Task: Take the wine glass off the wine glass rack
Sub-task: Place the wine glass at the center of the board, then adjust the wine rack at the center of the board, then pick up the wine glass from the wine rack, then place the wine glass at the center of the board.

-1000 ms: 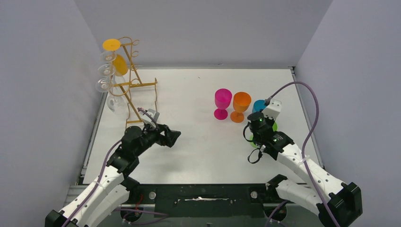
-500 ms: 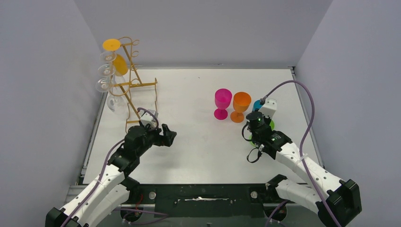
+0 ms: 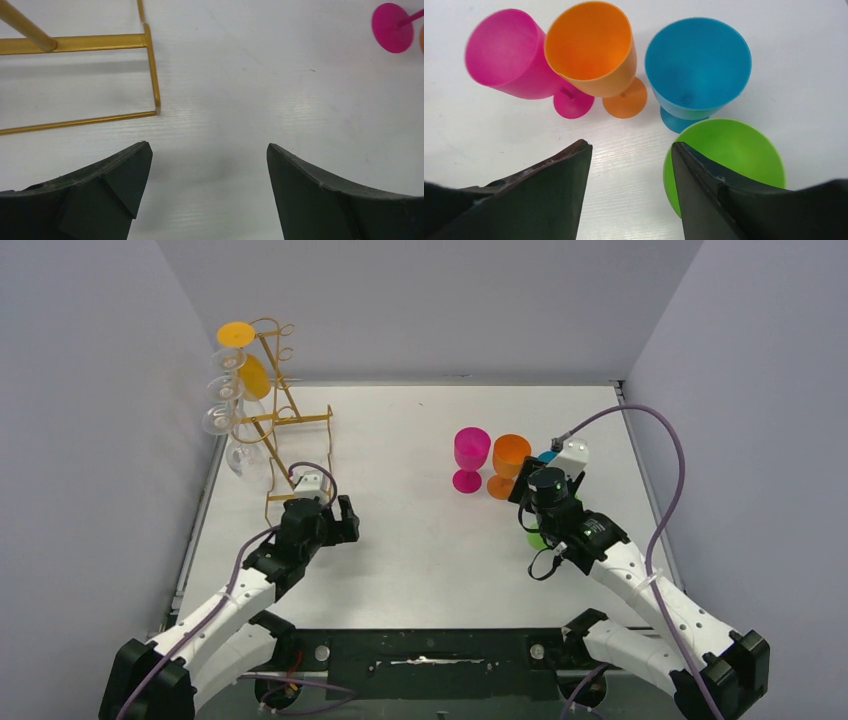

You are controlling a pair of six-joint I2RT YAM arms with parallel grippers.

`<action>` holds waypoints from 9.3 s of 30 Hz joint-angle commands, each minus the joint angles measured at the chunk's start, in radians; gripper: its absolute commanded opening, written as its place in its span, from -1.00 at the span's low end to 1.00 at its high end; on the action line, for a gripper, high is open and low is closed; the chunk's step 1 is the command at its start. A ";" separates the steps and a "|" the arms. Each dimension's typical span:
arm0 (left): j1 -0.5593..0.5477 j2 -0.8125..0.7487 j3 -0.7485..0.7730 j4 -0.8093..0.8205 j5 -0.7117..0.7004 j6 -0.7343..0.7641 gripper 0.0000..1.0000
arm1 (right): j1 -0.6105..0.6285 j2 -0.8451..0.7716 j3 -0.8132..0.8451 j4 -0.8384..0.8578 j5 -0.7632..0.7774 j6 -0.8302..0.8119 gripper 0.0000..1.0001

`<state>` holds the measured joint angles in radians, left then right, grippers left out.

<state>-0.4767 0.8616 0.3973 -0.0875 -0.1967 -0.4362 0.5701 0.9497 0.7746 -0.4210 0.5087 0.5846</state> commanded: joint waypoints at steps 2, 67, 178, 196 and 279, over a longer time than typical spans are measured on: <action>0.023 0.085 0.054 0.108 -0.159 -0.053 0.72 | -0.001 -0.042 0.082 0.014 -0.055 -0.004 0.27; -0.178 0.636 0.384 0.420 0.043 0.061 0.69 | -0.009 -0.088 0.130 -0.096 -0.032 0.077 0.62; 0.518 0.212 0.941 -0.491 0.497 -0.378 -1.00 | -0.013 -0.046 0.235 -0.062 -0.217 0.155 0.73; 0.517 0.203 1.000 -0.506 0.418 -0.433 -1.00 | -0.013 -0.033 0.252 -0.066 -0.225 0.155 0.74; -0.118 0.027 0.567 -0.150 0.697 -0.059 -1.00 | 0.024 0.062 0.127 0.505 -1.113 0.113 0.56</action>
<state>-0.5529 0.8761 0.8787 -0.3763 0.6224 -0.5465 0.5667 0.9829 0.8371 -0.0303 -0.4152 0.6937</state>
